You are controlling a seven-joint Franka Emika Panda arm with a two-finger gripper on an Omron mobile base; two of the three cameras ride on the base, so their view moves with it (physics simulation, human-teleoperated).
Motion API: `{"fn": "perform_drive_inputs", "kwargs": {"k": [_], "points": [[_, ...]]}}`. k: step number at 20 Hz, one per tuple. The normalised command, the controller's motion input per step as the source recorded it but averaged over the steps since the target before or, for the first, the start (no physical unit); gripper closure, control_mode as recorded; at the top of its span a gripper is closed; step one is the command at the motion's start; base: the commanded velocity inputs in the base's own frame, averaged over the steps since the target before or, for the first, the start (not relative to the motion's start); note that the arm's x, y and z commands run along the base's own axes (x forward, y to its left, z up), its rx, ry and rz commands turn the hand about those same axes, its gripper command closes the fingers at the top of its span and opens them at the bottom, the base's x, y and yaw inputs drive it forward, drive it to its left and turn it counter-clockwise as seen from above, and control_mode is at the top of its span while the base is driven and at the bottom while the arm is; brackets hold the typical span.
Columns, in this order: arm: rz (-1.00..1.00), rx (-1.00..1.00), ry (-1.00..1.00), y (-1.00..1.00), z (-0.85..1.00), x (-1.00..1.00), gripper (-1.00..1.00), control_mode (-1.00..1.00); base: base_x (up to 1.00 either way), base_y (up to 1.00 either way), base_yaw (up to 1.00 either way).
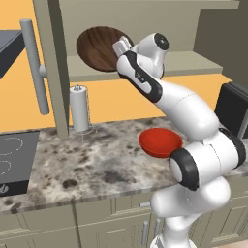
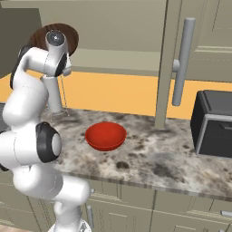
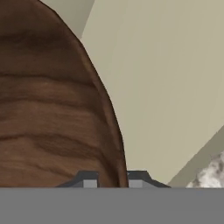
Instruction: Open the cabinet. Pick the bowls from the counter and place them in the cabinet. Then close the cabinet.
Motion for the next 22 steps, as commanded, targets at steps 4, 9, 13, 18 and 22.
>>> {"fn": "perform_drive_inputs", "kwargs": {"k": [4, 9, 13, 18, 22], "points": [[0.00, 0.00, 0.00, 0.11, -0.14, 0.34, 1.00, -1.00, 0.00, 0.00, 0.00], [0.00, 0.03, -0.16, 0.12, 0.29, -0.26, -1.00, -1.00, 0.00, 0.00, 0.00], [0.00, 0.05, -0.23, 0.00, 0.46, -0.17, -1.00, -1.00, 0.00, 0.00, 0.00], [0.00, 0.02, -0.23, 0.00, 0.43, -0.18, -1.00, -1.00, 0.00, 0.00, 0.00], [-0.01, 0.01, -0.13, -0.08, 0.41, -0.49, -1.00, -1.00, 0.00, 0.00, 0.00]]}}
